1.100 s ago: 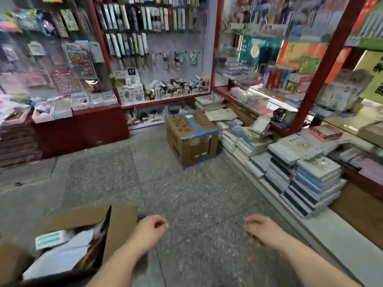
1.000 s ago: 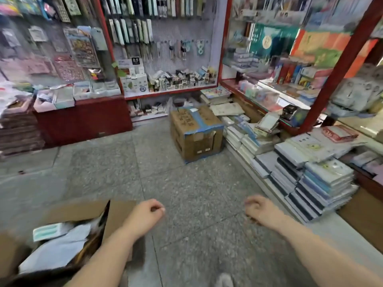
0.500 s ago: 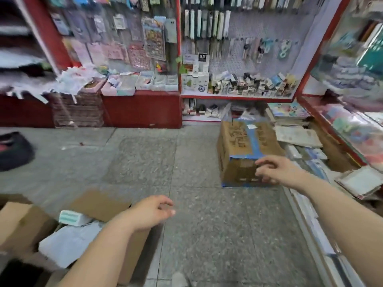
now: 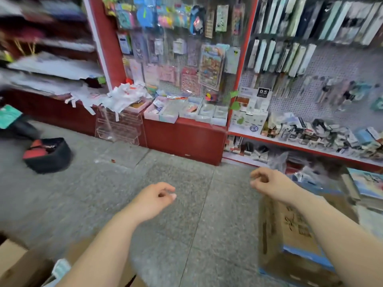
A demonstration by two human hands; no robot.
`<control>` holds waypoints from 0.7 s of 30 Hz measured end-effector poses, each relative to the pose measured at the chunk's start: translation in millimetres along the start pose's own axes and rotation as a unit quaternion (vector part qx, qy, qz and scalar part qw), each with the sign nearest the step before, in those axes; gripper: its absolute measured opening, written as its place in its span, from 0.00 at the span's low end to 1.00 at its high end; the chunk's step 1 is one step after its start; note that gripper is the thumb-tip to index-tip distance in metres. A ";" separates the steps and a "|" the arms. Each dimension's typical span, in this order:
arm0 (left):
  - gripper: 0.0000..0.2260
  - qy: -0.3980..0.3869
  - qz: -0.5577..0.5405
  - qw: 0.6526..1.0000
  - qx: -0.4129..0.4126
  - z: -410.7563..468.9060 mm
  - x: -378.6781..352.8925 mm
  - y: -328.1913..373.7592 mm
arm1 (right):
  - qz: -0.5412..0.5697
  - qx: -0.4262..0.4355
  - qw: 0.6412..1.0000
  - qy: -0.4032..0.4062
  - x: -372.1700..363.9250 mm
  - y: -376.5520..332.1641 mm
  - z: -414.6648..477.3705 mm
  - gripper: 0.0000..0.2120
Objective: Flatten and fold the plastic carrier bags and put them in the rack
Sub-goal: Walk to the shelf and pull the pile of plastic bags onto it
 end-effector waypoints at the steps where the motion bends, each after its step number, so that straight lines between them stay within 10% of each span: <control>1: 0.09 0.004 0.005 1.000 0.005 21.7 3.4 0.4 | -0.009 0.013 1.000 -0.014 -4.8 -3.5 28.9 0.11; 21: 0.06 0.356 -0.030 0.915 0.188 365.0 168.0 -105.0 | 0.030 0.279 0.939 -0.200 -197.5 -272.1 529.8 0.12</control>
Point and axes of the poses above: each hand's wrist, its own z-axis towards the middle knuckle, its own x-axis out of the back of the hand, y = z × x, the point moved 1 cm from there along z, towards the middle knuckle, and after that the axes turned 13 degrees about y, right-handed, at the moved point
